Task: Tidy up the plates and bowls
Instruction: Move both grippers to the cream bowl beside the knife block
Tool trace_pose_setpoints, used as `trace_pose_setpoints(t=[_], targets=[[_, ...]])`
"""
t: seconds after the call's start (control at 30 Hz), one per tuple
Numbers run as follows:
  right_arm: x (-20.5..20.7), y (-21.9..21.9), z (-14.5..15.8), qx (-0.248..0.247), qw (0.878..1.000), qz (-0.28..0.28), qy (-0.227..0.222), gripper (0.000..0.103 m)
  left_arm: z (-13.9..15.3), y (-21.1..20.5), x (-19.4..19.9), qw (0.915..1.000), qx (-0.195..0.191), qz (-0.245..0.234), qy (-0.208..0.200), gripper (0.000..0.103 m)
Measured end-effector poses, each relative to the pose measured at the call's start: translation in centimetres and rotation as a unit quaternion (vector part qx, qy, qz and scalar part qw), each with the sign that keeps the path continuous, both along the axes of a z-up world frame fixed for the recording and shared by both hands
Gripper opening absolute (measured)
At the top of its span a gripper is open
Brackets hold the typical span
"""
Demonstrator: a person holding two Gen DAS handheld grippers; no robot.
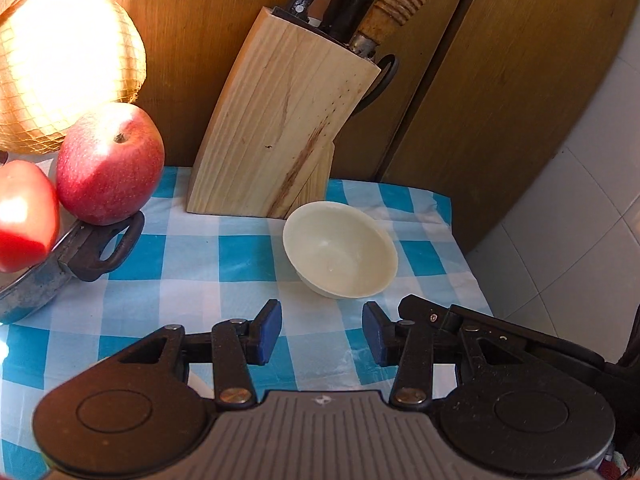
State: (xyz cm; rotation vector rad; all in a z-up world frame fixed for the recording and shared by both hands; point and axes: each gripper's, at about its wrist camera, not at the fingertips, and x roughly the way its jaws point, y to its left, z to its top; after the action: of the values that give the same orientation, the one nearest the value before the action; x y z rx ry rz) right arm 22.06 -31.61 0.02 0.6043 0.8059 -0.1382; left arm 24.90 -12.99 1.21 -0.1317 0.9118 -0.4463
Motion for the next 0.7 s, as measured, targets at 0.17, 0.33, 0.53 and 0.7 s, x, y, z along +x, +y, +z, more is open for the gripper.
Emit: trace_pose_setpoints(t=[0.17, 0.33, 0.53, 0.7], targets=[[1.8, -1.5, -1.1, 0.01, 1.0, -0.019, -0.001, 0.036, -1.0, -1.0, 2.3, 0.9999, -0.007, 0.008, 0.008, 0.038], [3.5, -2.2, -2.2, 0.019, 1.0, -0.02, 0.002, 0.037, -2.3, -2.0, 4.4, 0.9997, -0.011, 0.014, 0.014, 0.038], [5.4, -2.8, -3.1, 0.016, 1.0, -0.021, 0.005, 0.037, -4.8, -2.6, 6.8, 0.9992, -0.014, 0.019, 0.032, 0.038], [6.6, -3.2, -3.9, 0.021, 0.999, -0.023, 0.006, 0.037, -6.0, -3.0, 8.0, 0.9991, -0.011, 0.018, 0.037, 0.038]])
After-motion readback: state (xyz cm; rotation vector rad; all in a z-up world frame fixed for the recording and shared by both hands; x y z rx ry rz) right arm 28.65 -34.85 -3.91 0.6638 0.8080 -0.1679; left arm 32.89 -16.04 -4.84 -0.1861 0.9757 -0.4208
